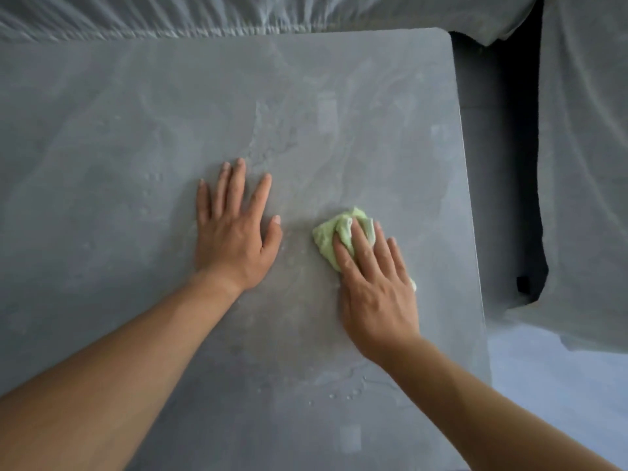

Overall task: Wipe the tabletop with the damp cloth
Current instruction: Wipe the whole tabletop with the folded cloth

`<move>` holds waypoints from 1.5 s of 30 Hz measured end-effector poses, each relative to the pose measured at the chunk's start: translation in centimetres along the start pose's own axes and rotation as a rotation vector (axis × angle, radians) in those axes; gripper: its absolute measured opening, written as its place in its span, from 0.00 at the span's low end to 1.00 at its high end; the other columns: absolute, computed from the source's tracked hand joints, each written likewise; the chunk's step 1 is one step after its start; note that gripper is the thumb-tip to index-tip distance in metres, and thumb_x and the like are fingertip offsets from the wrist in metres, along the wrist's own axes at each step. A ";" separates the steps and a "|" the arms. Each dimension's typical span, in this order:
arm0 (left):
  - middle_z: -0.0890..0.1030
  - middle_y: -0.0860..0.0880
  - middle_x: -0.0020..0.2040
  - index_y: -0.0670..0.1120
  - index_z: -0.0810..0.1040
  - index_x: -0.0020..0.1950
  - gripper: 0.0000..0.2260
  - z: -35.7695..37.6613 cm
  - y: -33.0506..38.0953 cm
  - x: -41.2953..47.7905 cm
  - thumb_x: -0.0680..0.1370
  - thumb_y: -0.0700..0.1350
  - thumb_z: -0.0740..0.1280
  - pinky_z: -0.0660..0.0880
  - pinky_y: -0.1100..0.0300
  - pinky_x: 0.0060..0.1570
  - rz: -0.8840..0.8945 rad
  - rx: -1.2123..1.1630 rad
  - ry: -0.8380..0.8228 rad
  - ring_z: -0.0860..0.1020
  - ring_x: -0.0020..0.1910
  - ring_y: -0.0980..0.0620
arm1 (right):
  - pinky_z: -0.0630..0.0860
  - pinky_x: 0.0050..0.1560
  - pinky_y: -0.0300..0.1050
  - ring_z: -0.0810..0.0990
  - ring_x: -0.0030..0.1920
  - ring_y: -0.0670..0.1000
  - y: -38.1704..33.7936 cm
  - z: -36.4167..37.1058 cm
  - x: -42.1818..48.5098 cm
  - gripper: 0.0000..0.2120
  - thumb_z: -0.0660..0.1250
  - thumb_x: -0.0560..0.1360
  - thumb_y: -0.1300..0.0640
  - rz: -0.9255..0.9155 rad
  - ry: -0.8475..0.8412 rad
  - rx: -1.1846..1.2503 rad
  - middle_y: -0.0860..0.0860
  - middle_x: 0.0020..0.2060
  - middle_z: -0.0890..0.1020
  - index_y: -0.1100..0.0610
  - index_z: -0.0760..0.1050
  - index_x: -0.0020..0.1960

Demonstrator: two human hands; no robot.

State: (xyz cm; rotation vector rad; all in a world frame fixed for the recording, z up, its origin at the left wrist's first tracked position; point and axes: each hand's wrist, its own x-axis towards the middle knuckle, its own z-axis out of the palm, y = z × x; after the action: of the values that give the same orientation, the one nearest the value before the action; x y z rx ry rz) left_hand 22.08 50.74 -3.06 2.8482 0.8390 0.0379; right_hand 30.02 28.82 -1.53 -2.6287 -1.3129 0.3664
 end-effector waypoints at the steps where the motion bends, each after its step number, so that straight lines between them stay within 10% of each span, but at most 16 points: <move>1: 0.57 0.39 0.79 0.48 0.63 0.77 0.29 0.0 0.0 0.0 0.77 0.55 0.57 0.49 0.37 0.74 -0.001 -0.001 -0.002 0.54 0.78 0.39 | 0.55 0.77 0.63 0.53 0.80 0.63 0.2 0.0 -0.5 0.33 0.66 0.72 0.60 -0.036 -0.019 -0.001 0.55 0.79 0.61 0.55 0.64 0.77; 9: 0.54 0.39 0.79 0.48 0.61 0.77 0.28 -0.2 -0.6 -0.1 0.78 0.55 0.55 0.44 0.37 0.75 0.021 -0.042 -0.053 0.51 0.79 0.40 | 0.43 0.80 0.56 0.46 0.81 0.58 -0.7 -1.7 11.6 0.34 0.54 0.76 0.58 0.311 0.059 0.061 0.52 0.81 0.50 0.49 0.53 0.81; 16: 0.55 0.39 0.79 0.49 0.61 0.78 0.27 -1.0 -2.3 -5.2 0.79 0.55 0.56 0.45 0.34 0.74 0.015 -0.030 -0.046 0.51 0.79 0.39 | 0.55 0.77 0.63 0.54 0.80 0.61 -3.5 0.5 0.9 0.29 0.58 0.76 0.57 -0.082 -0.021 -0.026 0.54 0.79 0.61 0.54 0.65 0.77; 24: 0.51 0.39 0.80 0.49 0.57 0.79 0.29 -0.1 -2.8 -6.2 0.79 0.56 0.54 0.47 0.35 0.74 0.033 0.020 -0.086 0.48 0.79 0.39 | 0.47 0.80 0.57 0.50 0.80 0.59 -4.6 0.2 8.4 0.31 0.51 0.76 0.55 0.178 0.072 -0.005 0.52 0.81 0.56 0.51 0.58 0.80; 31: 0.50 0.40 0.80 0.50 0.57 0.79 0.29 -0.1 -2.7 -6.3 0.79 0.57 0.54 0.47 0.34 0.73 0.032 -0.001 -0.090 0.47 0.79 0.39 | 0.54 0.78 0.62 0.54 0.80 0.60 -4.4 0.6 1.0 0.27 0.54 0.78 0.54 -0.121 -0.047 -0.037 0.53 0.79 0.61 0.53 0.65 0.77; 37: 0.50 0.40 0.80 0.50 0.57 0.79 0.30 0.1 -2.8 -6.4 0.78 0.57 0.54 0.46 0.35 0.74 0.041 -0.019 -0.080 0.47 0.79 0.39 | 0.47 0.79 0.57 0.51 0.80 0.59 -5.5 0.4 6.8 0.31 0.51 0.76 0.55 0.250 0.084 0.006 0.52 0.80 0.56 0.51 0.59 0.80; 45: 0.50 0.40 0.80 0.50 0.57 0.79 0.30 0.3 -2.8 -6.5 0.78 0.57 0.53 0.46 0.35 0.74 0.034 -0.009 -0.060 0.48 0.79 0.39 | 0.54 0.78 0.61 0.56 0.79 0.61 -2.2 0.4 0.6 0.30 0.53 0.77 0.55 -0.007 -0.022 -0.063 0.56 0.79 0.61 0.52 0.62 0.79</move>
State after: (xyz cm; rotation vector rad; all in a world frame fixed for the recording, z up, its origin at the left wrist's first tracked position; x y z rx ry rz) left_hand 15.15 49.56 -3.65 2.8395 0.7761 -0.0396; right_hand 28.58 30.58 -1.40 -2.6777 -1.3617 0.3601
